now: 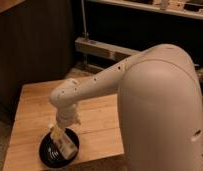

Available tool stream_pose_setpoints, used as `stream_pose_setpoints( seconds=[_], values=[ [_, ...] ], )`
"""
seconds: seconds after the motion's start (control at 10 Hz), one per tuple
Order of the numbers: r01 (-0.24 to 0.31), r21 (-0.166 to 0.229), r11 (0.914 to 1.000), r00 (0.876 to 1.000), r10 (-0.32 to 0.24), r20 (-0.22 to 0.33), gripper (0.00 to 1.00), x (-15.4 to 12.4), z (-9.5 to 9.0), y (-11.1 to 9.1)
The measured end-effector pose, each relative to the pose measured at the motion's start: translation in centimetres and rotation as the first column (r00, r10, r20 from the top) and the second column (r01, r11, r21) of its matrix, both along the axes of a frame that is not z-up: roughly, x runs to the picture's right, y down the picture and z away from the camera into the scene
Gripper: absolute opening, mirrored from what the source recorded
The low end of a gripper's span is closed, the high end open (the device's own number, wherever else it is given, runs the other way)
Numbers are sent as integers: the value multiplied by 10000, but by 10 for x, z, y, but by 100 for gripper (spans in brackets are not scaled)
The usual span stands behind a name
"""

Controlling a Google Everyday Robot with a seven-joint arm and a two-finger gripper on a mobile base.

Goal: Place the bottle in the ceramic bowl

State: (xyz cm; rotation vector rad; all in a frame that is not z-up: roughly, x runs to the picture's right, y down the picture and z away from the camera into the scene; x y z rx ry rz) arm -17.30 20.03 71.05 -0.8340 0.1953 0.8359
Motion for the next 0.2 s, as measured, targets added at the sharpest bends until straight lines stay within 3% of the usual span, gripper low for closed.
stream_pose_setpoints(
  seconds=[0.2],
  values=[
    [-3,1,10000,10000,3,-4,80,0,0,0]
  ],
)
